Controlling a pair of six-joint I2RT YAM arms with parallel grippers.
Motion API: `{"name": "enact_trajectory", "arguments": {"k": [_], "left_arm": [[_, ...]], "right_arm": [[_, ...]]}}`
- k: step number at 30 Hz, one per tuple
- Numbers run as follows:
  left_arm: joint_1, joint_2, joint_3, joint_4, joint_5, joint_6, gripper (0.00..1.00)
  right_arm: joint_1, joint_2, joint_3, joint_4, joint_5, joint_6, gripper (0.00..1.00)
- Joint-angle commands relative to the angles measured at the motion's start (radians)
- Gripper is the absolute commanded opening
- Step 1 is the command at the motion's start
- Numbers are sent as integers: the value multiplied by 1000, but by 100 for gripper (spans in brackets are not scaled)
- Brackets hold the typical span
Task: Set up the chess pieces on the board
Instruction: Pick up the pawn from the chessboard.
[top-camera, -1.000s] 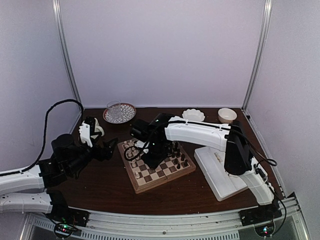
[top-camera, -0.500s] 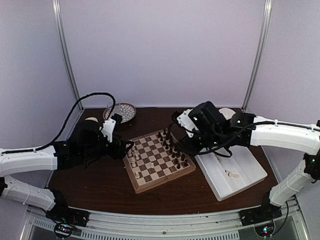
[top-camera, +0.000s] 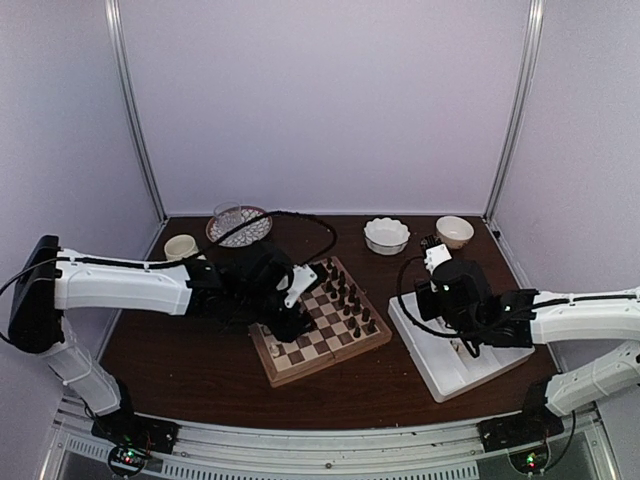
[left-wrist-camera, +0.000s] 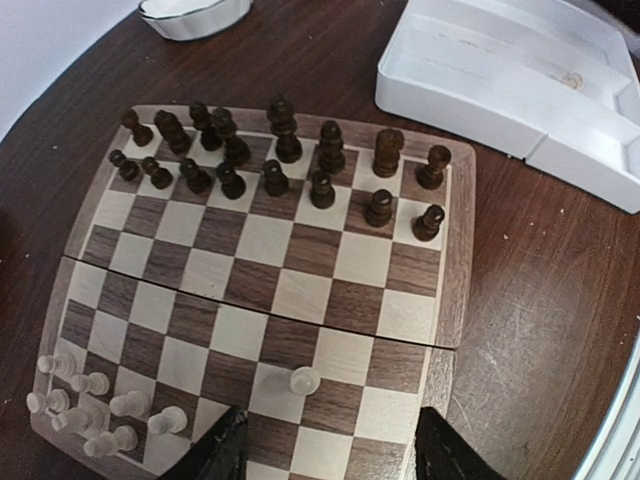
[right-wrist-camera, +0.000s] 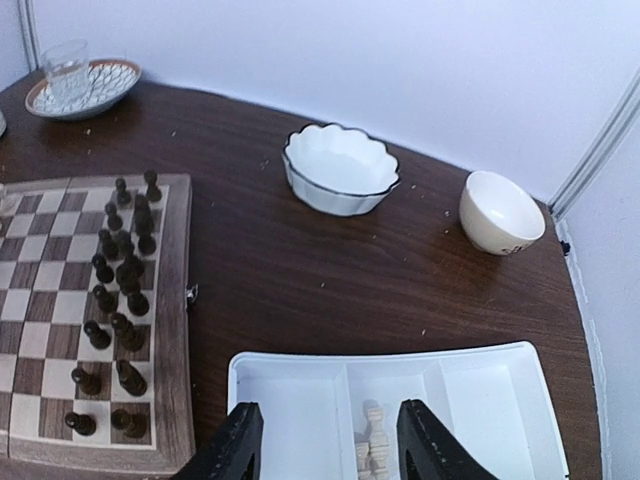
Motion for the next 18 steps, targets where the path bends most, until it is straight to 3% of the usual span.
{"name": "enact_trajectory", "arguments": {"k": [1,5,18], "left_arm": [[-19,107,78,-71,-13,31,55],[-21,193,129,-98,-30,10,49],[-13,252,187,-167,-67,-27,45]], "right_arm": [[-7,-59,-36,115,124,38,48],[-7,-97,-75,155,110,33,48],[-11,-70,-67,168,78,27,48]]}}
